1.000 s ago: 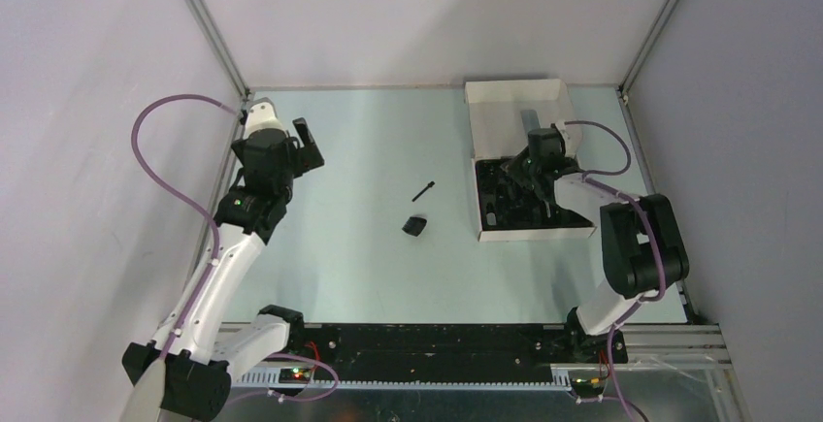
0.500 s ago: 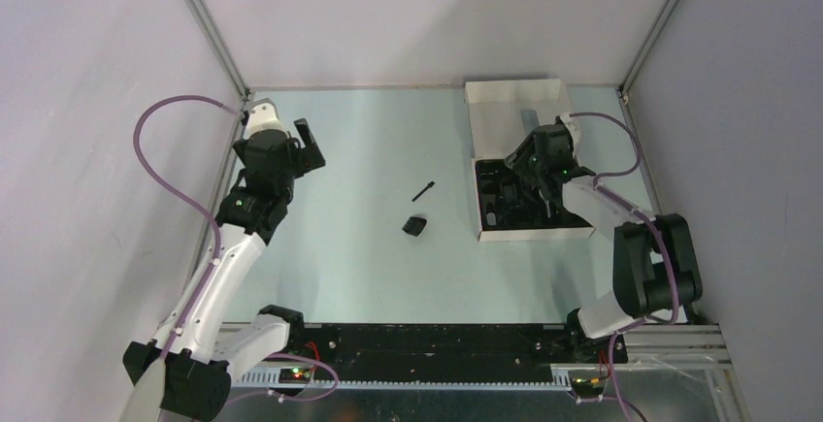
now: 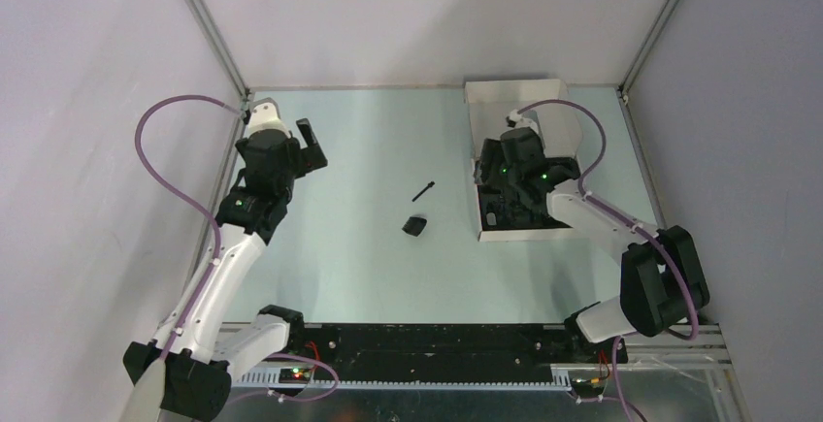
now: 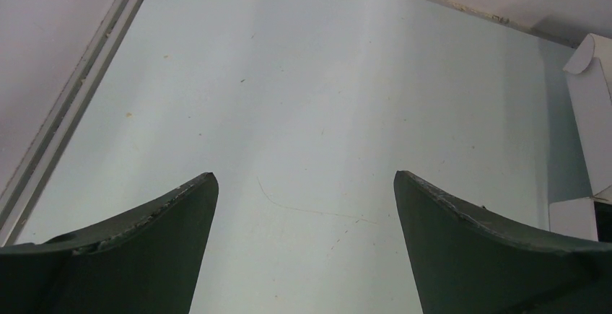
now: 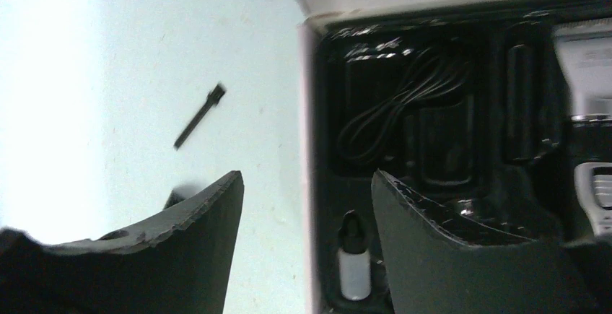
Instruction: Sort the hair-cutting tools
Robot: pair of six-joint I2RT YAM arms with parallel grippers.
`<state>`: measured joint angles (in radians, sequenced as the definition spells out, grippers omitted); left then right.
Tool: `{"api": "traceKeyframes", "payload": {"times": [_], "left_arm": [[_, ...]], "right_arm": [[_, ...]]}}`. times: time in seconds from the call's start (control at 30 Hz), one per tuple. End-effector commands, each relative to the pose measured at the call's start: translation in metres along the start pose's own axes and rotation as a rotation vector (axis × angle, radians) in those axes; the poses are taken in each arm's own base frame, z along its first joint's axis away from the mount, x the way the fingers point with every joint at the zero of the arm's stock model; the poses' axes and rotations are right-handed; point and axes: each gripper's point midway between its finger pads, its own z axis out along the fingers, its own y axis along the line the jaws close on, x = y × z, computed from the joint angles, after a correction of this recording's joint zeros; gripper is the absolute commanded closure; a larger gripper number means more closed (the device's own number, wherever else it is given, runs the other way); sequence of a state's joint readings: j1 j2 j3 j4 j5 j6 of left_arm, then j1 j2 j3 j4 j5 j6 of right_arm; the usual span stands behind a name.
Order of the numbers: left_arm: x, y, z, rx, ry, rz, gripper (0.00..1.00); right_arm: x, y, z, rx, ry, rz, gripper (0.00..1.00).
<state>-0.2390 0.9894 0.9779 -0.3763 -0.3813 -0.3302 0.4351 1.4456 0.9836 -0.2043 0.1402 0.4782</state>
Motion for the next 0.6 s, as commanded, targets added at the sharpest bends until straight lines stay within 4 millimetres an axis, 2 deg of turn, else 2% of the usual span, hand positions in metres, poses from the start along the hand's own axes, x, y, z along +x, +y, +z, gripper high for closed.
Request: {"api": "traceKeyframes", "payload": {"times": [0.0,0.1,0.4,0.57], "left_arm": [[-0.007,-0.003,0.002,0.024,-0.02,-0.001,0.01],[-0.006,-0.004,0.003,0.031,-0.013,-0.003,0.01],[-0.003,-0.005,0.007,0.044,0.01,-0.01,0.01],[-0.002,-0.003,0.01,0.049,0.026,-0.024,0.01]], "right_arm": [[0.006,0.028,-0.013,-0.043,0.024,-0.123,0.28],[0.025,0.051,-0.014,-0.113,0.078,-0.157,0.27],[0.077,0.108,0.011,-0.254,0.252,-0.136,0.27],[0.103,0.12,0.031,-0.261,0.351,-0.027,0.28]]}}
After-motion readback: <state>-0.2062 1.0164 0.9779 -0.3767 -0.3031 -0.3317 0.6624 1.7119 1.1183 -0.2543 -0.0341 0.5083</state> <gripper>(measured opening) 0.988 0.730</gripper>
